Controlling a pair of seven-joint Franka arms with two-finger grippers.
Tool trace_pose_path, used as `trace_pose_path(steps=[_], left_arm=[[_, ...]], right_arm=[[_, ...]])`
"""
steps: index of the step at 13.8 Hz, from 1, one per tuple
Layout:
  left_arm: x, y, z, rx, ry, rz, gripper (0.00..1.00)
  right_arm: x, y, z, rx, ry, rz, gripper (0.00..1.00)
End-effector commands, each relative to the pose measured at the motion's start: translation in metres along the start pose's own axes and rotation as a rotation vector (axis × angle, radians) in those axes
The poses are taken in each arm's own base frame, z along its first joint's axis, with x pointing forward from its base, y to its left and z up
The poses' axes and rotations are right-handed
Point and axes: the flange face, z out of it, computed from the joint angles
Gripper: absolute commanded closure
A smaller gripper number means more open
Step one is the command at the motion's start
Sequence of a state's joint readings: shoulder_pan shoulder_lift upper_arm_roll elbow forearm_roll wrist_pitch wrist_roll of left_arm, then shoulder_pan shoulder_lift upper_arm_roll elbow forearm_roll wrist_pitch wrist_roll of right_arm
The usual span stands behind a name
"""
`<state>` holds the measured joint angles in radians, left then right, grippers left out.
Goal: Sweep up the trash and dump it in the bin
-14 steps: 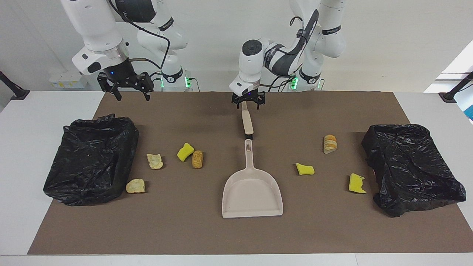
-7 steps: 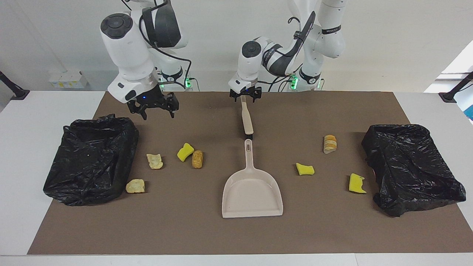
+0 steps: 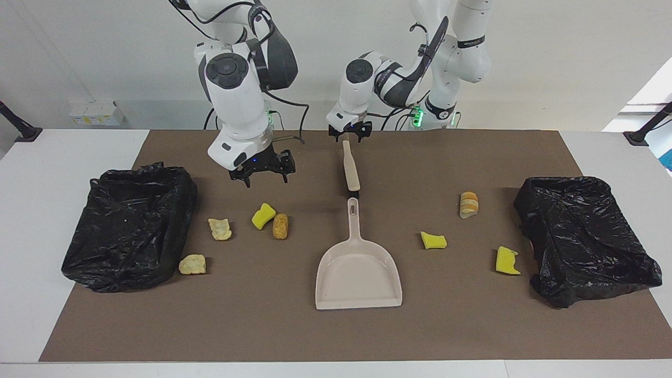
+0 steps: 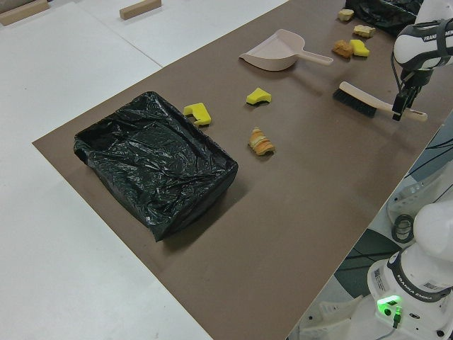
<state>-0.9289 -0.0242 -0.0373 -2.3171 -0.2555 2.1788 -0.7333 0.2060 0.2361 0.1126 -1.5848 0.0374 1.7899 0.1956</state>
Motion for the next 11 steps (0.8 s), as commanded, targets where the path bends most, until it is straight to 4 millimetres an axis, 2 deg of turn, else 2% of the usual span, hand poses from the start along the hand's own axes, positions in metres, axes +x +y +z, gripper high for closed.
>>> trace_pose_path(steps=[1,3,4,8,9,11], left_arm=[[-0.008,-0.007,0.001,-0.019,0.003,-0.001,0.23],[-0.008,-0.006,-0.001,-0.022,0.005,0.0,0.28],[-0.007,-0.007,0.001,-0.02,0.003,-0.003,0.3],[-0.006,-0.009,0.0,-0.02,0.001,-0.006,0.36],[-0.006,-0.009,0.0,-0.019,-0.002,-0.009,0.45],[-0.005,-0.01,0.001,-0.017,-0.006,-0.01,0.7]], right_arm=[[0.029,-0.027,0.019,0.059,0.036,0.054,0.0],[0.046,-0.047,0.03,0.083,0.076,0.109,0.0],[0.052,-0.048,0.038,0.09,0.09,0.136,0.0],[0.065,-0.075,0.077,0.107,0.1,0.179,0.0],[0.068,-0.097,0.087,0.108,0.104,0.172,0.0],[0.072,-0.131,0.108,0.11,0.102,0.199,0.0]])
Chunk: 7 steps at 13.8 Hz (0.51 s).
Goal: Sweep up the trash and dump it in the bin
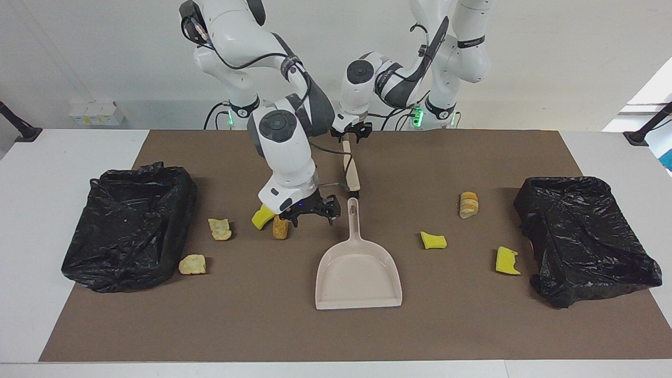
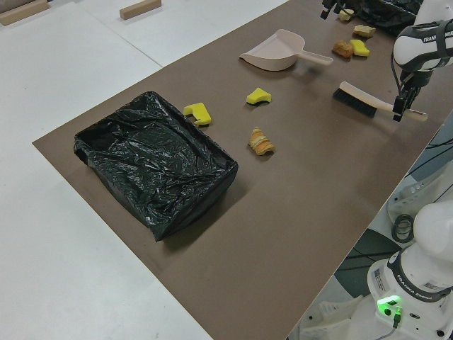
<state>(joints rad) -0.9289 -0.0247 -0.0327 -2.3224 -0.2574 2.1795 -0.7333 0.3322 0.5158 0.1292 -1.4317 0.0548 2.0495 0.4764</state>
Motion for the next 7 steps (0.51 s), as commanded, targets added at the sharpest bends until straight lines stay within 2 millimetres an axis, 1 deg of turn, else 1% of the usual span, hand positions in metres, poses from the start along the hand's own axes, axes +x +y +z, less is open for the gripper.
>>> trace_pose_path(steps=[1,2,3,4,5,6,7], left_arm=[[-0.004,-0.009,-0.002,-0.018,-0.004,-0.006,0.84],[-0.004,-0.009,-0.003,-0.016,-0.004,-0.006,0.95],[-0.003,-0.007,-0.004,-0.016,-0.006,-0.001,1.0],[-0.001,-0.009,-0.004,-0.015,-0.01,-0.009,1.0],[0.0,-0.012,-0.003,-0.003,-0.026,-0.029,1.0],[0.006,-0.019,-0.008,0.006,-0.043,-0.056,1.0],[0.01,-0.026,-0.012,0.015,-0.054,-0.068,1.0]], right_arm=[[0.002,-0.045,0.028,0.011,0.014,0.046,0.0],[-0.003,-0.056,0.035,-0.001,0.017,0.043,0.0],[-0.01,-0.066,0.042,-0.007,0.02,0.031,0.0],[-0.015,-0.072,0.046,-0.026,0.027,0.004,0.0],[-0.017,-0.073,0.049,-0.047,0.034,-0.016,0.06],[-0.021,-0.074,0.055,-0.062,0.033,-0.03,0.16],[-0.025,-0.076,0.061,-0.073,0.029,-0.051,0.28]])
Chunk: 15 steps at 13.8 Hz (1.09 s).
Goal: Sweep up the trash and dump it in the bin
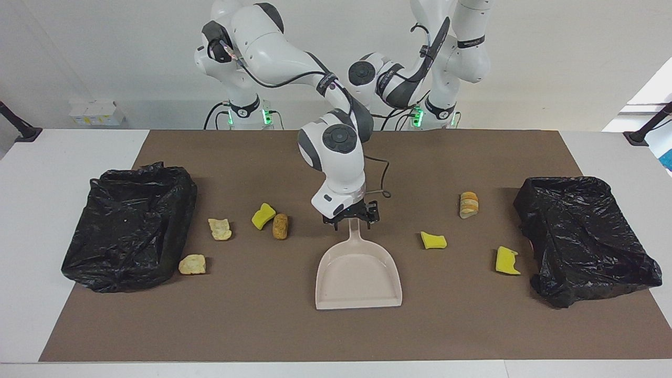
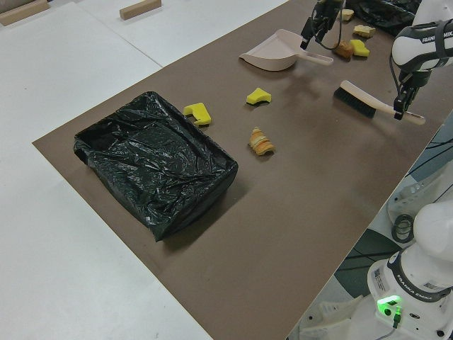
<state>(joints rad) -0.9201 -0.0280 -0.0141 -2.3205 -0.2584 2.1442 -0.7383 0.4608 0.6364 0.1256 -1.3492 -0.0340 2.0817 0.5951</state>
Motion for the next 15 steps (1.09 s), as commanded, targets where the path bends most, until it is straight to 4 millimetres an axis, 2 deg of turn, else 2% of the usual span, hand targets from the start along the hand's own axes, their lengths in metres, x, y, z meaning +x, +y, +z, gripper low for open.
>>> trace_pose_path(steps=[1,3,5,8,9,11,15], left_arm=[[0.004,-0.021,-0.017,0.022,-0.045,-0.037,1.0],[0.008,-0.029,-0.031,0.092,-0.064,-0.027,1.0],[0.011,-0.038,-0.046,0.118,-0.073,-0.035,1.0],[0.035,-0.068,-0.078,0.128,-0.031,-0.075,1.0],[0.059,-0.093,-0.084,0.138,-0.011,-0.107,1.0],[0.092,-0.133,-0.091,0.151,0.021,-0.082,1.0],[0.169,-0.21,-0.115,0.191,0.088,-0.045,1.0]], right_arm=[[-0.002,-0.002,0.009,-0.039,0.019,-0.033,0.37],[-0.003,-0.001,0.008,-0.05,0.009,-0.047,0.44],[-0.006,-0.001,0.01,-0.053,-0.002,-0.054,0.44],[-0.015,-0.003,0.011,-0.078,-0.034,-0.063,0.44],[-0.024,-0.007,0.01,-0.09,-0.048,-0.073,0.45],[-0.035,-0.008,0.008,-0.102,-0.06,-0.083,0.47],[-0.038,-0.005,0.006,-0.111,-0.068,-0.084,0.5]])
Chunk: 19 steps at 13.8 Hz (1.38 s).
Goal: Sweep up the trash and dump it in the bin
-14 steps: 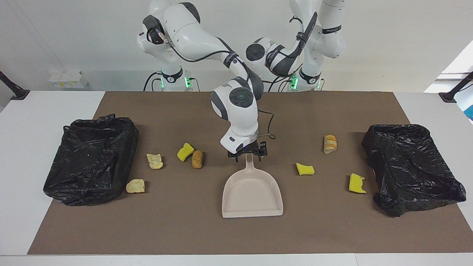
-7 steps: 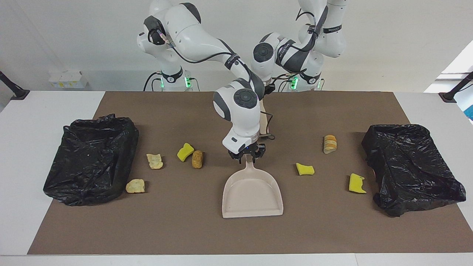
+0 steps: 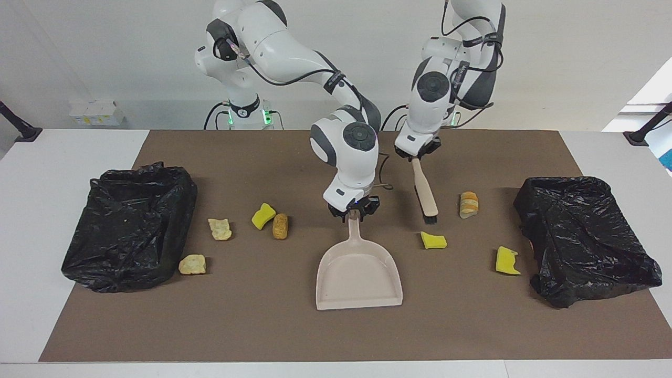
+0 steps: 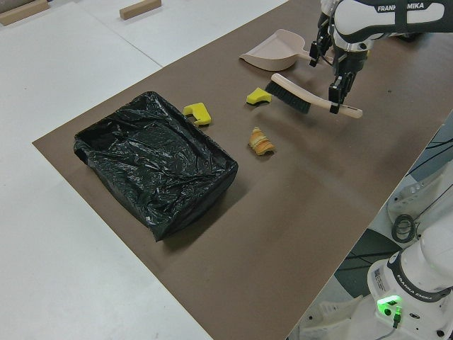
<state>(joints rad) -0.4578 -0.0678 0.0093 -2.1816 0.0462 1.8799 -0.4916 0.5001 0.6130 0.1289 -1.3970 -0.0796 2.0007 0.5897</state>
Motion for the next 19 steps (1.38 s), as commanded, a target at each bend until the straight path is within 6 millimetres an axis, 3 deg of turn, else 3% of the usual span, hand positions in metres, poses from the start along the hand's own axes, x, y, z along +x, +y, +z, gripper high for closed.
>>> trace_pose_path(steps=[1,2,5,8,10,12,14,19], left_arm=[[0.059,-0.039,-0.013,0.022,0.05,0.031,1.0],[0.08,-0.059,-0.015,0.018,0.053,0.033,1.0],[0.126,-0.108,-0.03,0.091,0.116,0.015,1.0],[0.166,-0.151,-0.019,0.105,0.105,0.018,1.0],[0.182,-0.172,-0.021,0.127,0.112,0.013,1.0],[0.189,-0.173,-0.008,0.138,0.097,0.02,1.0],[0.188,-0.186,0.003,0.14,0.07,0.045,1.0],[0.172,-0.192,0.04,0.142,-0.014,0.109,1.0]], right_arm=[[-0.007,0.008,-0.006,-0.022,-0.004,-0.013,0.63],[-0.008,0.008,-0.006,-0.026,-0.009,-0.019,0.78],[-0.01,0.011,-0.019,-0.03,-0.012,-0.025,1.0],[-0.019,0.013,-0.039,-0.033,-0.036,-0.067,1.0],[-0.026,0.02,-0.052,-0.04,-0.051,-0.196,1.0],[-0.028,0.04,-0.062,-0.036,-0.055,-0.369,1.0],[-0.027,0.061,-0.066,-0.04,-0.075,-0.466,1.0],[-0.016,0.107,-0.056,-0.054,-0.16,-0.789,1.0]])
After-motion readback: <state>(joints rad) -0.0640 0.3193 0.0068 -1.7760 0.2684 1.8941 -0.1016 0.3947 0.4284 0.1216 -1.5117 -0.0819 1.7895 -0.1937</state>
